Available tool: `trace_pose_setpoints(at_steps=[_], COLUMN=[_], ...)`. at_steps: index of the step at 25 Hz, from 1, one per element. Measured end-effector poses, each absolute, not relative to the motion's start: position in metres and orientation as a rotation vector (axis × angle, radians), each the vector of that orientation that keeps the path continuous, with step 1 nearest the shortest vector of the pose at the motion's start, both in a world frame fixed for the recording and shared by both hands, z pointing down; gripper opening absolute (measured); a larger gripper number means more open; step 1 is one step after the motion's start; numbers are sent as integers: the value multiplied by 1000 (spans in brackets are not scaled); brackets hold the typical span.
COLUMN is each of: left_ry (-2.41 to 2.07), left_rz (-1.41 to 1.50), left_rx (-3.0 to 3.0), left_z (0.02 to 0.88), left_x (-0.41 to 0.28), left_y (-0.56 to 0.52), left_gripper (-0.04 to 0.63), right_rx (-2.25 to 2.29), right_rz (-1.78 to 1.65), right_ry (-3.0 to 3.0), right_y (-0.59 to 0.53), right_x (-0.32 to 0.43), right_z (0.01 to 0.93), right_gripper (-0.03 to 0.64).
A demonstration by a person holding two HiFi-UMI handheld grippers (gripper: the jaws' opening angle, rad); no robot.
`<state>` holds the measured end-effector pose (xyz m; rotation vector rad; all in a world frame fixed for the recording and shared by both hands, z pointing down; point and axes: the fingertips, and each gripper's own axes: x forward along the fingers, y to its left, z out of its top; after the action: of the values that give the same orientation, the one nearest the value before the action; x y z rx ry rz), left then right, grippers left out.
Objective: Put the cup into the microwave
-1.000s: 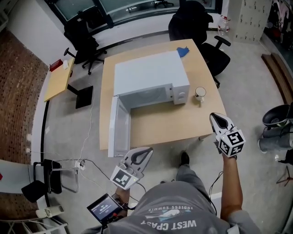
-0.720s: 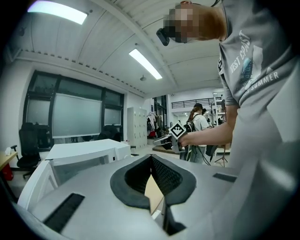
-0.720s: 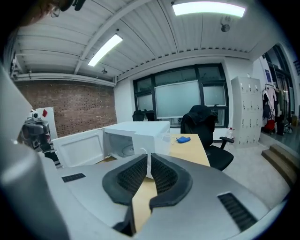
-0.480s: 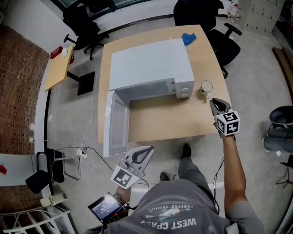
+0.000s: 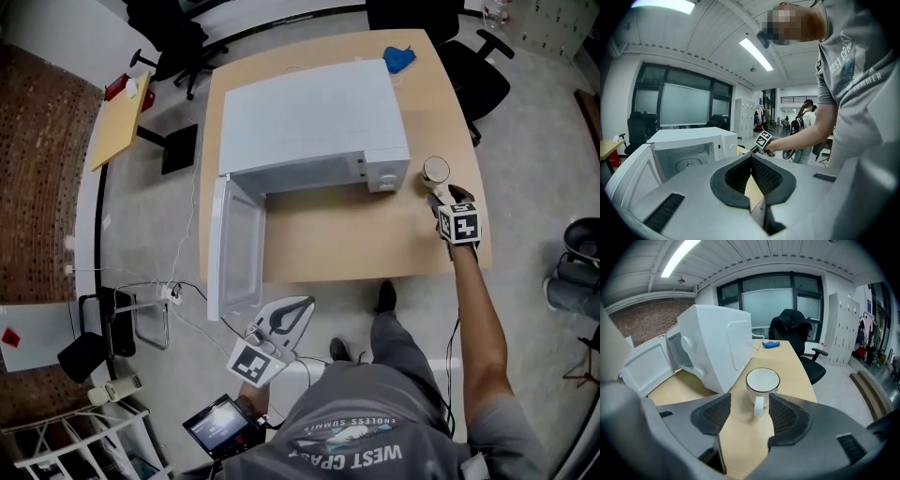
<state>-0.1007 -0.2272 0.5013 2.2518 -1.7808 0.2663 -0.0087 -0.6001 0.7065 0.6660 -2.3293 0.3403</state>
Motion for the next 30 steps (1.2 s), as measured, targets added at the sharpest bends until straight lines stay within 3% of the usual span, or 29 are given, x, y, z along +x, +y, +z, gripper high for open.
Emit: trace_pose_setpoints(at_steps=[11, 14, 15, 30], left_ry=[-1791, -1791, -1791, -1790], left_rz=[266, 268, 266, 260], left_rx=[2172, 2167, 2166, 2187], left_z=[523, 527, 528, 522], left_x=[-108, -108, -108, -113], left_y=[-228, -228, -228, -218], left_gripper=[20, 20, 20, 20], right_rx=[735, 764, 764, 755], right_rz=[334, 314, 305, 343], right_ry=[-2198, -2191, -2195, -2288], right_y=[-627, -633, -634, -606], right_x=[-14, -10, -10, -10], right_z=[757, 762, 762, 740], right_gripper=[236, 90, 78, 77])
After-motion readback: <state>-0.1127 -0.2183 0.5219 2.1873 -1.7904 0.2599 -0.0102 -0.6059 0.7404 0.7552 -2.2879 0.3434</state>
